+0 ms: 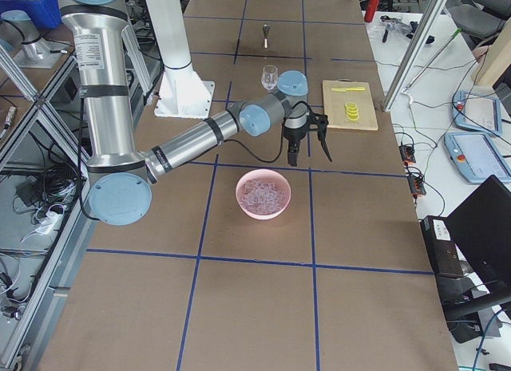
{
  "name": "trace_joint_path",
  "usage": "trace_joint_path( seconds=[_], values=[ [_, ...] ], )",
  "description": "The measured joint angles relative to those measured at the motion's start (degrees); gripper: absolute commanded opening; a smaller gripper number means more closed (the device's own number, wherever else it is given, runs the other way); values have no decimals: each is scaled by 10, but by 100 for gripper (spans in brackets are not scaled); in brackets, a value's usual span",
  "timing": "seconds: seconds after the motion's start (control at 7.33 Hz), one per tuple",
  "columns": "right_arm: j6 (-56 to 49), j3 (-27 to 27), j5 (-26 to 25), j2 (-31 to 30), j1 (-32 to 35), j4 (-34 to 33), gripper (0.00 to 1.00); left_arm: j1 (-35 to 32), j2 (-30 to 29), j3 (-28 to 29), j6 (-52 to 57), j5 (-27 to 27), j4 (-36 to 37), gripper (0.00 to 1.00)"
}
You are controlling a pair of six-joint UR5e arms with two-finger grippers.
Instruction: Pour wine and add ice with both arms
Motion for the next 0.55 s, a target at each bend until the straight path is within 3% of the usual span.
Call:
trace_joint_path(
  seconds=[0.55],
  values=[
    [-423,-189,87,-32,188,-2,100,-1,25,-5,0,-12,-16,100]
  ],
)
